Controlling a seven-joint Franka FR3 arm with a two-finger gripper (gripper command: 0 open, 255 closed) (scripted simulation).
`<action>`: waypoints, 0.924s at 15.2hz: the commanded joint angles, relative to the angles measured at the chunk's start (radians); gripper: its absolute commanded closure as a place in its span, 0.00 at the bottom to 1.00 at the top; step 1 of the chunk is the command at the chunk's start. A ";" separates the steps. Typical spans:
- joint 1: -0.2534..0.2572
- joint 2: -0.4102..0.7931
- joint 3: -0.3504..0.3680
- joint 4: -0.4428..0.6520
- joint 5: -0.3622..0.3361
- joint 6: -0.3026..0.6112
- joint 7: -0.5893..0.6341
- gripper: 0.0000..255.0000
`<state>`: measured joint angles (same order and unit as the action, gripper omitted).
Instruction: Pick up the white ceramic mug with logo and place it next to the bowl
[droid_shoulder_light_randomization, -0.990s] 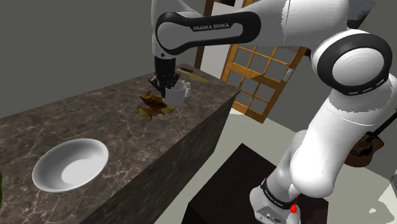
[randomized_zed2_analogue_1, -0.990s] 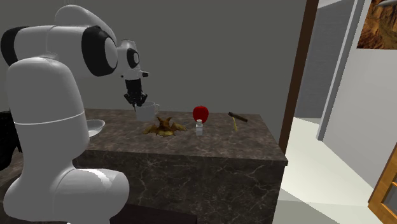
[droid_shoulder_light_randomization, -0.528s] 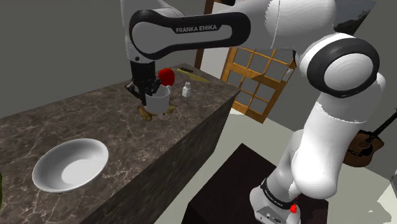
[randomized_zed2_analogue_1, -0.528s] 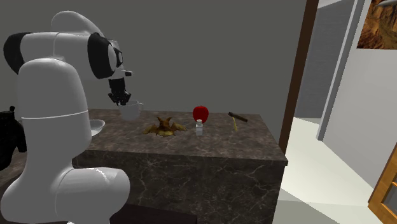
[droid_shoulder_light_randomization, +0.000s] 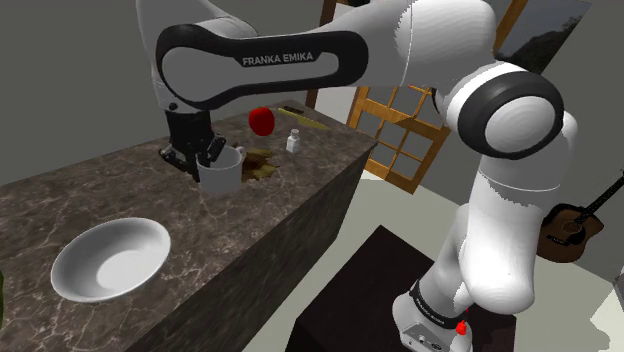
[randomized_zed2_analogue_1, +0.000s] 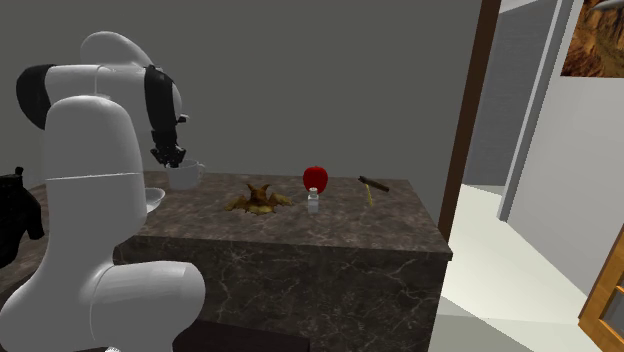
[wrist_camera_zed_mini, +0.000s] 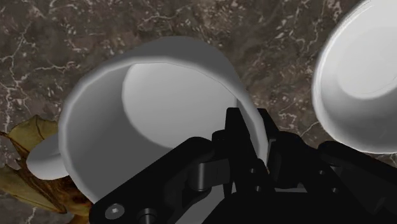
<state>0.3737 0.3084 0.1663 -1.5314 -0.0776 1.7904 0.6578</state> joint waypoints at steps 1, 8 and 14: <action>0.001 0.006 0.000 -0.017 -0.001 0.023 0.003 1.00; 0.000 0.021 -0.002 -0.090 -0.006 0.111 0.008 1.00; 0.000 0.042 -0.004 -0.141 -0.011 0.183 0.013 1.00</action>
<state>0.3746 0.3441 0.1635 -1.6644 -0.0870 1.9579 0.6714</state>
